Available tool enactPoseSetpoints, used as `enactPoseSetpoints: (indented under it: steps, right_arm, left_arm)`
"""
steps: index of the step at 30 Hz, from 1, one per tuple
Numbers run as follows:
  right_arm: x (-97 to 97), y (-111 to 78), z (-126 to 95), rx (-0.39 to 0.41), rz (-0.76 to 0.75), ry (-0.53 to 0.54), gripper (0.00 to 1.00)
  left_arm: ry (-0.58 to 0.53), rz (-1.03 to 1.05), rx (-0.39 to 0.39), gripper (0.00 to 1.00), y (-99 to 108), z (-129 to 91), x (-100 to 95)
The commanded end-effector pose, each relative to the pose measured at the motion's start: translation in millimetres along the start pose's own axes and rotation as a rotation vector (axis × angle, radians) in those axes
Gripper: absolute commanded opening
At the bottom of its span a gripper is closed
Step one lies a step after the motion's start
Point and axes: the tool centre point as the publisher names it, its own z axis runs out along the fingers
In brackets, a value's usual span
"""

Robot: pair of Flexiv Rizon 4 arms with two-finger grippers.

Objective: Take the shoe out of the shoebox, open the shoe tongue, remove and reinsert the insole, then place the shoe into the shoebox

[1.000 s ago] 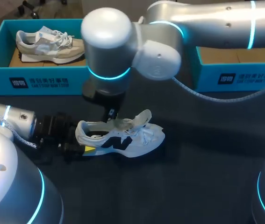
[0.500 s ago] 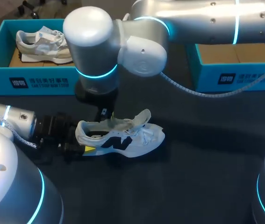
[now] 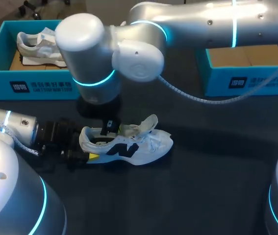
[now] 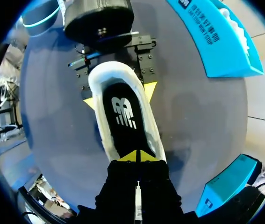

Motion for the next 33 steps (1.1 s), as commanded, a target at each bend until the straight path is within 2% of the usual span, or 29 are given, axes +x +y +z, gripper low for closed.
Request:
enactPoseSetpoints:
  steps: [1, 6, 16, 24, 33]
  right_arm:
    - [-4.3, 6.1, 3.7, 0.030, -0.029, -0.011, 0.00]
    - [-8.4, 6.5, 11.7, 0.034, -0.070, -0.012, 0.00]
    - [0.8, -1.6, 32.5, -0.013, -0.085, -0.033, 0.00]
    - [2.8, -9.2, 52.8, -0.032, -0.070, -0.005, 0.00]
    - [0.8, -10.3, 59.7, -0.057, -0.064, -0.010, 0.00]
  left_arm:
    - [-0.001, 0.001, 0.000, 0.00, 0.4, -0.2, -0.1]
    - [-0.001, 0.001, 0.000, 0.00, 0.4, -0.2, -0.1]
    - [-0.001, 0.001, 0.000, 0.00, 0.4, -0.2, -0.1]
    - [-0.001, 0.001, 0.000, 0.00, 0.4, -0.2, -0.1]
    - [-0.001, 0.001, 0.000, 0.00, 0.4, -0.2, -0.1]
